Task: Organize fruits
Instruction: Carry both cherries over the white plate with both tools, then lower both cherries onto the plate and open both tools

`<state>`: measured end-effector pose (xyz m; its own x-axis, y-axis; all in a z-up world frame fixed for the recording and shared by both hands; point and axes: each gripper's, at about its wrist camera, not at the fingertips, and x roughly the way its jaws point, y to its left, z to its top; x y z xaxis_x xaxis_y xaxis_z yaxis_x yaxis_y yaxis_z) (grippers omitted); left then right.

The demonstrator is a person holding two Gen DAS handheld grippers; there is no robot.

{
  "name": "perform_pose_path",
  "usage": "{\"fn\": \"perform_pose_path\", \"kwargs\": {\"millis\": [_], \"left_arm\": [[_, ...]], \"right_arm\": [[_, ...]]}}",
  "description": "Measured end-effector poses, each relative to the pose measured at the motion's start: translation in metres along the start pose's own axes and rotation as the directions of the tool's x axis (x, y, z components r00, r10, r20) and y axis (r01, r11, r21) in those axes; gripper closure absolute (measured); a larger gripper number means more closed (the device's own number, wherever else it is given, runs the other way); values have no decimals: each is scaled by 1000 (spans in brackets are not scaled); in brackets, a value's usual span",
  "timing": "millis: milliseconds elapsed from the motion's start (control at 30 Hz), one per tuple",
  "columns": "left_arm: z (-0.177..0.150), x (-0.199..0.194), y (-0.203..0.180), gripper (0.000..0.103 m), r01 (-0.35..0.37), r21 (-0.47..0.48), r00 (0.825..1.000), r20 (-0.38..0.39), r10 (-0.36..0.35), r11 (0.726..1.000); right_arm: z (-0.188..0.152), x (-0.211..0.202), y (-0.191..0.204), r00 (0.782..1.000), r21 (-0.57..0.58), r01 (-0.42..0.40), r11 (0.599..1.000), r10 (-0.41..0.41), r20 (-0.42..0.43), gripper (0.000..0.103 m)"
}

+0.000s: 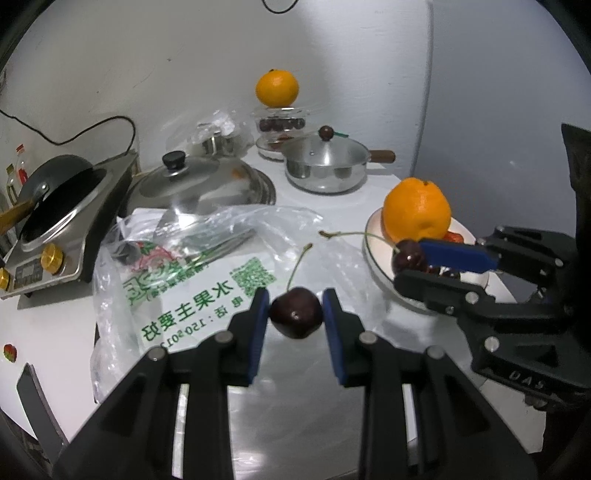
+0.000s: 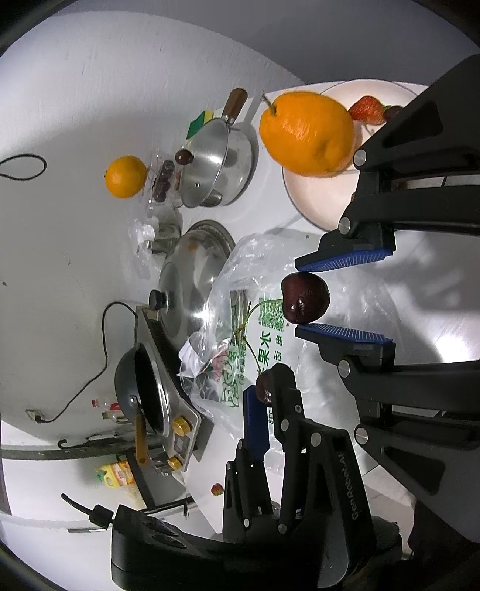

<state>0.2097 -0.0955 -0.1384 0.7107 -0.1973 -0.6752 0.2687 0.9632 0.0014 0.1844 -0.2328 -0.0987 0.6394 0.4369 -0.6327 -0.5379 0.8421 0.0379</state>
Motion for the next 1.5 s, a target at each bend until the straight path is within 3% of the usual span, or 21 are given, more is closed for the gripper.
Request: {"fn": "perform_pose_path", "kwargs": {"millis": [967, 1500], "left_arm": [[12, 39, -79, 72, 84, 85, 995, -56, -79, 993], [12, 65, -111, 72, 137, 108, 986, -110, -125, 985]], "right_arm": [[-58, -37, -90, 991, 143, 132, 981, -129, -31, 72], [-82, -34, -122, 988, 185, 146, 972, -134, -77, 72]]}}
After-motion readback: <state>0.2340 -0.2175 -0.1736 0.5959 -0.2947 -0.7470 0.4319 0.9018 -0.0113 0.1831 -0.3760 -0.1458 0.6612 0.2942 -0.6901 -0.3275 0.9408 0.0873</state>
